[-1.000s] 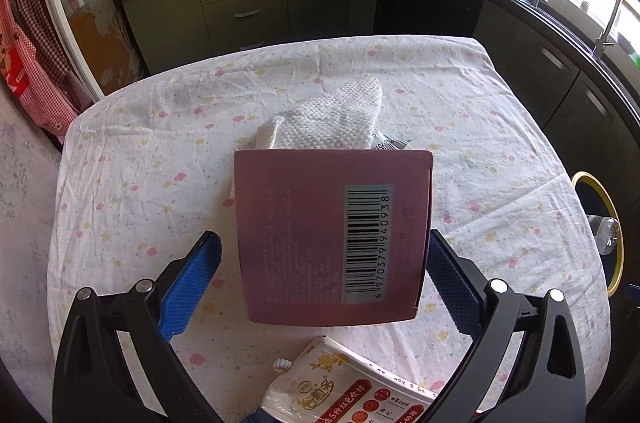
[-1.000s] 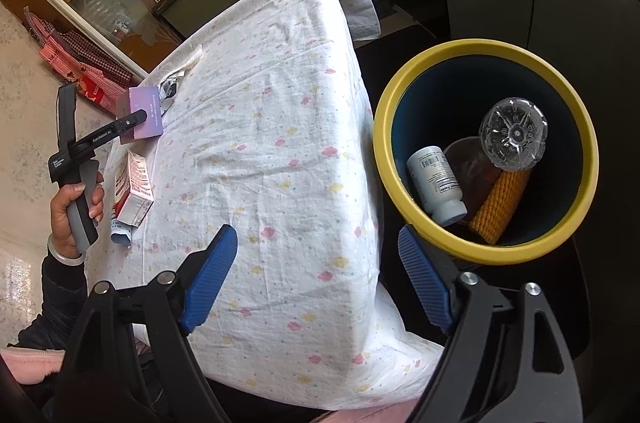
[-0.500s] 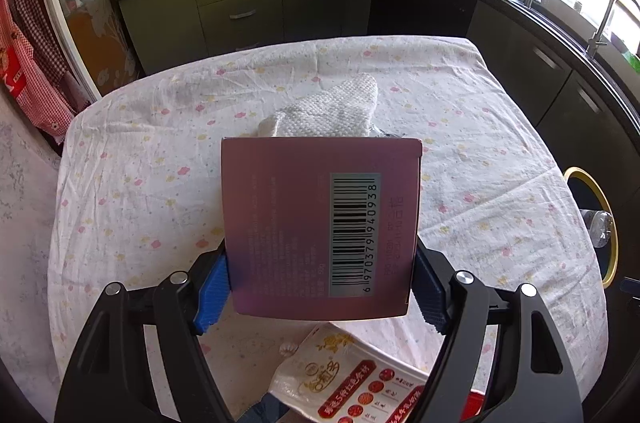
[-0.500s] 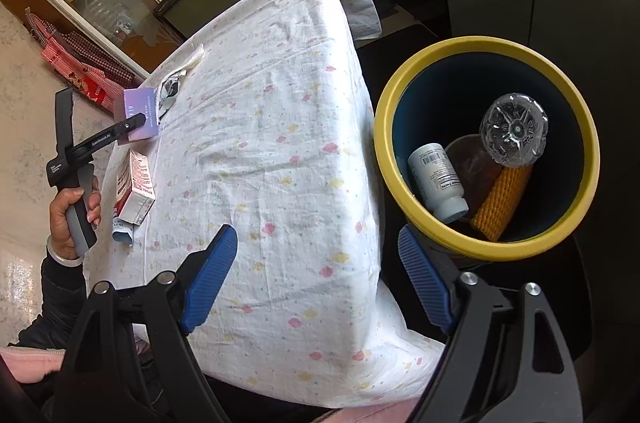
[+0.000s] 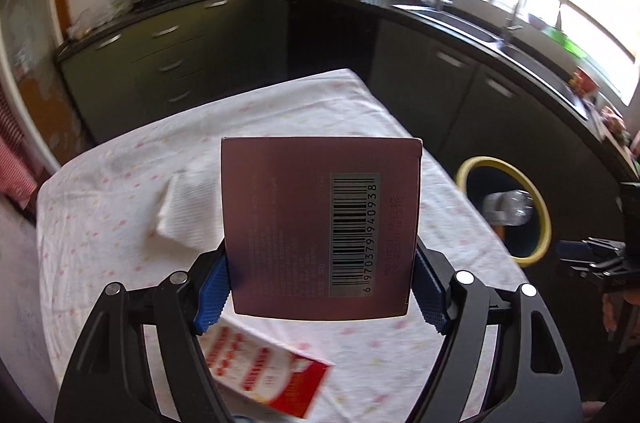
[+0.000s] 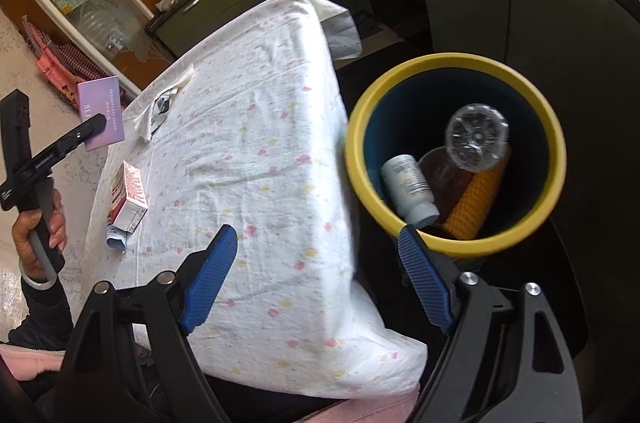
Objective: Collect trash
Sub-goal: 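Carry the pink box over the bin and open the left tool, then move the right tool to the red-and-white milk carton and grasp it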
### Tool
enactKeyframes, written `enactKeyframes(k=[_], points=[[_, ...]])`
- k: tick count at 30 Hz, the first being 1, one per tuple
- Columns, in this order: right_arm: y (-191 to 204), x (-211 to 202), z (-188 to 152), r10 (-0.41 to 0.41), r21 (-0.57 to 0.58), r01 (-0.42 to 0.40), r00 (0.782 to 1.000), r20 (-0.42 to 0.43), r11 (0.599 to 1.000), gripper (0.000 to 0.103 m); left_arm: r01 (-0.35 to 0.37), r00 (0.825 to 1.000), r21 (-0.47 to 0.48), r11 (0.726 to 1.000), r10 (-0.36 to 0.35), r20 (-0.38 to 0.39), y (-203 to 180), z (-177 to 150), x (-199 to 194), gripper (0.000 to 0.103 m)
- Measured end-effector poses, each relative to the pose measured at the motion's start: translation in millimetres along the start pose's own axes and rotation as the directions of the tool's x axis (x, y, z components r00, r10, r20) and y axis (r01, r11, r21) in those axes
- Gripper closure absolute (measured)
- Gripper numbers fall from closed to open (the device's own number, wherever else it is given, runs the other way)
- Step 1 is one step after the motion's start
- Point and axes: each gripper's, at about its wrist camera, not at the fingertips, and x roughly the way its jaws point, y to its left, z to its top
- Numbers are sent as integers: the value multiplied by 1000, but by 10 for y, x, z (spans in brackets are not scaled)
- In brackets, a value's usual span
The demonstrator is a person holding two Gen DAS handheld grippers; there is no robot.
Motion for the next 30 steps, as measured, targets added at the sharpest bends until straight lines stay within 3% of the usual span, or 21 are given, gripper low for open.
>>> enactKeyframes(k=[7, 15, 18, 25, 27, 30], points=[[-451, -232, -196, -31, 93, 26, 998, 55, 995, 24, 152, 988, 145, 978, -149, -30, -919, 180, 117, 27], [-1017, -376, -445, -48, 211, 30, 996, 81, 977, 24, 337, 939, 232, 912, -309, -150, -1944, 373, 633, 27], [-1180, -429, -524, -57, 244, 33, 994, 91, 969, 24, 374, 923, 246, 894, -333, -192, -2185, 410, 904, 27], [-1419, -465, -660, -57, 298, 26, 994, 98, 954, 23, 408, 898, 223, 885, -345, -274, -2519, 469, 1519, 25], [-1447, -453, -681, -53, 307, 20, 994, 98, 952, 23, 412, 896, 210, 887, -351, -273, -2524, 474, 1582, 19], [-1457, -433, -691, -48, 310, 15, 994, 97, 951, 23, 432, 888, 194, 881, -377, -263, -2512, 487, 1555, 19]])
